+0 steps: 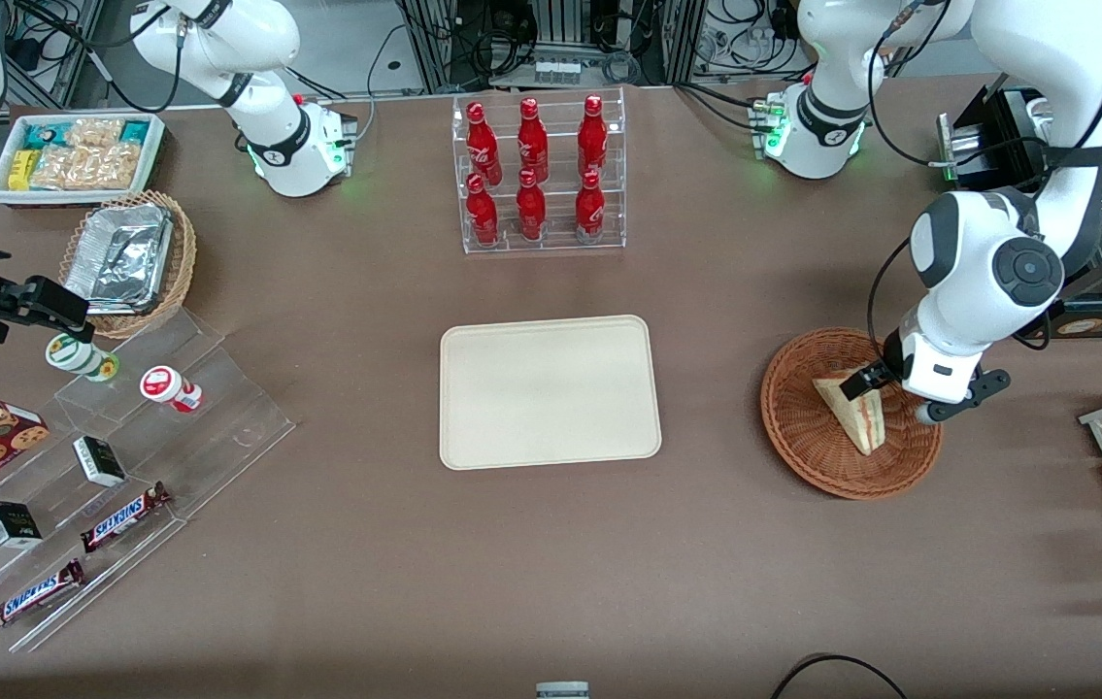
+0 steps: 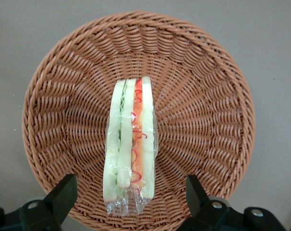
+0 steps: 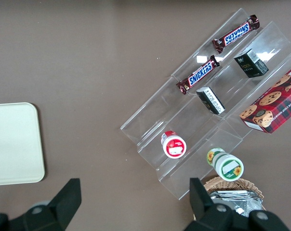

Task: Place sandwich from basket to tray
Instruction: 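Lower the left gripper and close it on the wrapped sandwich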

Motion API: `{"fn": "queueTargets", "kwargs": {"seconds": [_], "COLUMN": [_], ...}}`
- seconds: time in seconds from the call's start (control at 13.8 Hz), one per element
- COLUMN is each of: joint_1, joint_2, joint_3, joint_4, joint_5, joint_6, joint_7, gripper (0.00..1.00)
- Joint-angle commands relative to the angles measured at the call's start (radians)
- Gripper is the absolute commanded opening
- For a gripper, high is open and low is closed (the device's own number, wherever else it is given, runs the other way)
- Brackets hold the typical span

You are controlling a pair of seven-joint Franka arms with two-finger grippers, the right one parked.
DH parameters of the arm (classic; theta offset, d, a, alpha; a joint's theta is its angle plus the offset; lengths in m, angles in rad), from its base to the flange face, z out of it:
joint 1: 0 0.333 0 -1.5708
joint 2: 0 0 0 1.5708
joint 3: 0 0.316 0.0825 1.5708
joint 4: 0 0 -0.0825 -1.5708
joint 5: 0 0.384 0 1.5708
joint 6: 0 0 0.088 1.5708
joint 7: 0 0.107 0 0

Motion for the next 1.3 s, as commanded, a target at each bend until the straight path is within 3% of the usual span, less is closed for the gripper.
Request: {"fn": "queueTargets", "kwargs": {"seconds": [0.0, 0.51, 0.58, 0.65, 0.72, 0.8, 1.23], "joint_1": [-0.005, -0.005, -0.005, -0.004, -0.004, -0.004, -0.007], "joint_2": [0.034, 0.116, 0.121, 0.121, 0.118, 0.115, 0.037], "joint_3": [0.0, 0.0, 0.0, 0.0, 0.0, 0.0, -0.024], "joint_4": [0.005, 0.01, 0.01, 0.008, 0.008, 0.007, 0.077], "joint_5": [0.011, 0.011, 0.011, 0.011, 0.012, 0.012, 0.012], "joint_6": [0.02, 0.087, 0.089, 0.087, 0.086, 0.078, -0.141], "joint_7": [-0.023, -0.023, -0.026, -0.026, -0.026, -0.023, 0.035], "gripper": [1.0, 1.0, 0.88, 0.43, 0.12, 0.0, 0.0]}}
